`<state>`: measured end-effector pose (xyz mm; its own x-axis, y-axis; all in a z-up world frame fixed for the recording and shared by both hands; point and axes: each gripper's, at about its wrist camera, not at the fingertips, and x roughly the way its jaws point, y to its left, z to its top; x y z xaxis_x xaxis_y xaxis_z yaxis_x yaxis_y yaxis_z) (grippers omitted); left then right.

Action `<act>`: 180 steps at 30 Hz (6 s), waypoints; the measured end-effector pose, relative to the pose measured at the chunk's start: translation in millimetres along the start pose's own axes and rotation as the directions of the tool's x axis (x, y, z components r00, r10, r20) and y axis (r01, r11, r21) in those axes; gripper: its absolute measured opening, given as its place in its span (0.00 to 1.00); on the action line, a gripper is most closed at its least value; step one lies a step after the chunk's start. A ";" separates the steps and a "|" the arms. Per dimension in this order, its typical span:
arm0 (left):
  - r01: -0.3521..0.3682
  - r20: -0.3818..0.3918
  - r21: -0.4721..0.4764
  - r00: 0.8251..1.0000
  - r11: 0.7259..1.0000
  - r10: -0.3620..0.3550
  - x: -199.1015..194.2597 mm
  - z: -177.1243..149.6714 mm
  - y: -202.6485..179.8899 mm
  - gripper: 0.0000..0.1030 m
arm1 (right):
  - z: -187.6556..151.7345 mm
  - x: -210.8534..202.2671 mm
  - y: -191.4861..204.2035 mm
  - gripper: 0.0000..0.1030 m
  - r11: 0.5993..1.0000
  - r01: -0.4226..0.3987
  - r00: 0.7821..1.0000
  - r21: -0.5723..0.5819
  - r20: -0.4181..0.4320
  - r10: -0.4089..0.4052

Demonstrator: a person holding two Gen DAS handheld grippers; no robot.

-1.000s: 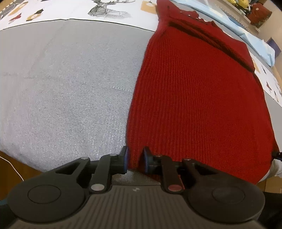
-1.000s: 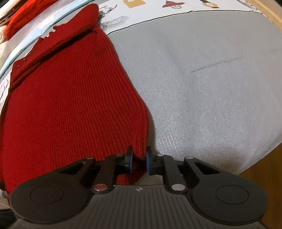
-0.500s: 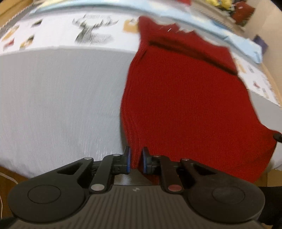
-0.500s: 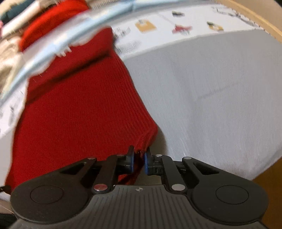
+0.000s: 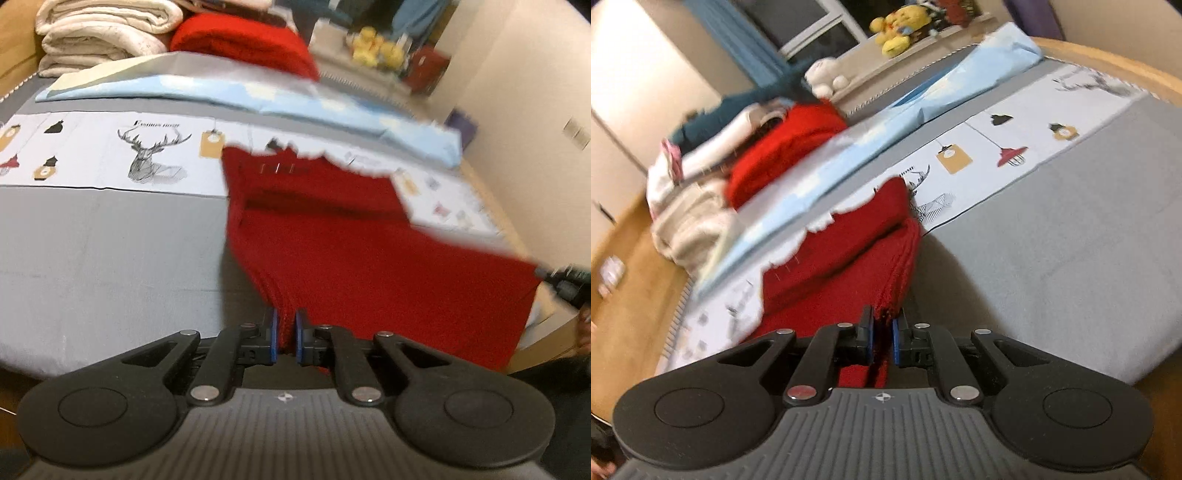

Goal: Fold small clothes

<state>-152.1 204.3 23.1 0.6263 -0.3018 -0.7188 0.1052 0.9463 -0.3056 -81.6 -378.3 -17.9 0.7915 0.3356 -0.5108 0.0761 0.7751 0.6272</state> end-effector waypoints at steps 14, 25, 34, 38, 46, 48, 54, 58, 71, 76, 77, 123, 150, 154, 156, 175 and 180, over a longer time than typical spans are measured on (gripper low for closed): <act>-0.076 -0.073 -0.101 0.995 0.992 0.068 117.7 87.3 63.0 0.06 | 53.2 70.4 -15.5 0.09 0.989 0.125 0.991 0.076 -0.049 -0.121; -0.124 -0.160 -0.311 0.984 0.942 0.077 205.3 118.1 116.6 0.36 | 61.5 192.7 -55.0 0.20 0.957 0.285 0.954 0.061 -0.117 -0.277; -0.188 -0.338 -0.292 0.938 0.938 0.083 244.8 91.2 107.9 0.47 | 32.4 211.9 -69.6 0.41 0.952 0.305 0.918 0.008 -0.269 -0.292; -0.230 -0.399 -0.274 0.911 0.934 0.107 257.3 78.5 105.1 0.47 | 23.4 219.4 -68.8 0.42 0.948 0.318 0.903 -0.014 -0.301 -0.307; -0.190 -0.333 -0.206 0.936 0.960 0.114 247.1 82.0 92.9 0.12 | 28.6 209.2 -51.4 0.11 0.963 0.267 0.942 -0.045 -0.199 -0.270; -0.155 -0.233 -0.180 0.966 0.971 0.111 230.0 92.8 84.7 0.10 | 34.9 196.9 -44.7 0.10 0.968 0.249 0.959 -0.046 -0.131 -0.253; -0.128 0.134 -0.099 0.981 0.987 0.141 180.3 121.3 63.6 0.10 | 47.8 157.1 -11.8 0.10 0.971 0.204 0.968 -0.121 0.172 -0.182; -0.188 0.144 -0.103 0.969 0.977 0.201 194.1 122.9 61.6 0.11 | 54.6 164.0 -8.8 0.10 0.959 0.237 0.949 -0.153 0.249 -0.195; -0.250 0.111 -0.099 0.959 0.963 0.260 238.6 123.3 67.2 0.10 | 60.2 224.9 -1.5 0.10 0.930 0.321 0.942 -0.176 0.161 -0.295; -0.304 0.262 -0.086 0.912 0.949 0.316 230.9 138.4 52.1 0.10 | 69.9 213.5 24.7 0.10 0.937 0.290 0.903 -0.195 0.379 -0.200; -0.305 0.265 -0.107 0.909 0.946 0.323 233.4 142.3 53.4 0.11 | 71.7 215.2 25.3 0.10 0.938 0.292 0.896 -0.187 0.398 -0.200; -0.157 -0.225 -0.115 0.966 0.981 0.128 214.9 92.8 68.4 0.19 | 24.9 187.8 -29.5 0.25 0.929 0.351 0.924 -0.120 -0.114 -0.364; -0.338 -0.032 0.041 0.940 0.940 0.339 159.8 103.9 38.5 0.32 | 22.2 161.8 1.2 0.34 0.874 0.368 0.918 -0.318 -0.027 -0.396; -0.338 0.110 0.021 0.936 0.941 0.334 106.5 110.4 36.8 0.40 | 11.6 126.1 26.7 0.34 0.896 0.297 0.951 -0.330 0.021 -0.308; -0.361 0.168 0.045 0.922 0.932 0.349 92.5 107.1 34.5 0.40 | 1.0 116.5 44.3 0.35 0.894 0.267 0.962 -0.361 0.041 -0.271; -0.467 0.085 -0.145 0.872 0.872 0.482 65.7 68.0 134.6 0.40 | -96.8 185.8 170.7 0.07 0.839 0.087 0.989 -0.538 -0.053 -0.137; -0.478 0.060 -0.193 0.866 0.857 0.497 55.1 59.8 157.5 0.40 | -138.4 211.8 219.3 0.09 0.770 -0.038 0.988 -0.637 -0.142 -0.069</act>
<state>-54.9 343.7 -27.4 0.6406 0.2158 -0.7369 -0.3587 0.9327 -0.0387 18.9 -63.2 -69.9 0.6906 0.3537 -0.6308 -0.3574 0.9252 0.1275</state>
